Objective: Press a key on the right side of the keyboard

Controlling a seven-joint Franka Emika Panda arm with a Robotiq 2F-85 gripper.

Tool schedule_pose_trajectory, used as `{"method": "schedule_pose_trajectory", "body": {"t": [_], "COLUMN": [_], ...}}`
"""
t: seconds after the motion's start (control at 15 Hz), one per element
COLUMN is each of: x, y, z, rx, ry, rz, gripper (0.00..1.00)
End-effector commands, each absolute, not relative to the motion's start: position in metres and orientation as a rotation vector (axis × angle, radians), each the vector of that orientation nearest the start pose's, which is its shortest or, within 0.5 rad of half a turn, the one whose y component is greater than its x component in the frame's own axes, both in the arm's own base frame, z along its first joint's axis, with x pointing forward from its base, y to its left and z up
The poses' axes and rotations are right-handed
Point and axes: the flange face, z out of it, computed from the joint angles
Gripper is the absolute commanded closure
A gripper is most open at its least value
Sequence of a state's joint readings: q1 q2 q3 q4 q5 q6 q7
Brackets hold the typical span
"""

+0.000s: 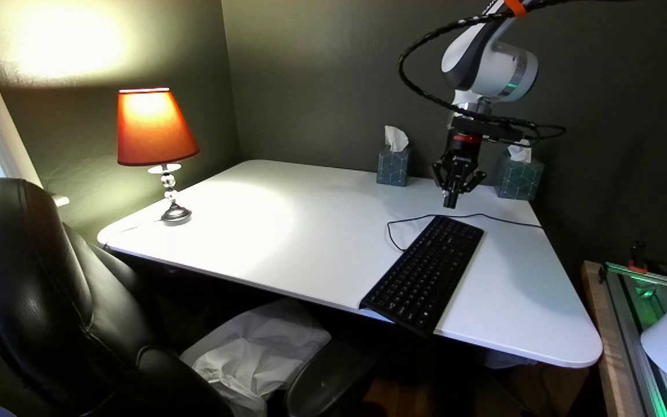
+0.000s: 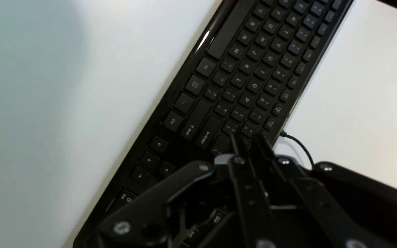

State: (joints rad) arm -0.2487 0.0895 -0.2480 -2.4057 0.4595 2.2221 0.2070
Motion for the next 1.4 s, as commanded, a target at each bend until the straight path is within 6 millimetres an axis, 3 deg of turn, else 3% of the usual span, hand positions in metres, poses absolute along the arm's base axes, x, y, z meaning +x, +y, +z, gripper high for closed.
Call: {"method": "schedule_pose_trajectory", "body": {"t": [0.0,0.67,1.13,1.33], "x": [0.417,0.420,0.418,0.429], "y": [-0.228,-0.260,-0.257,-0.262], "z": [0.244,0.210,0.214,0.199], "rx": [-2.418,-2.413,-2.440,-2.411], "ry": [1.390,1.356,1.369,1.392], "rz": [0.311,0.359,0.355,0.391], "gripper": [1.00,1.00,0.99,1.00]}}
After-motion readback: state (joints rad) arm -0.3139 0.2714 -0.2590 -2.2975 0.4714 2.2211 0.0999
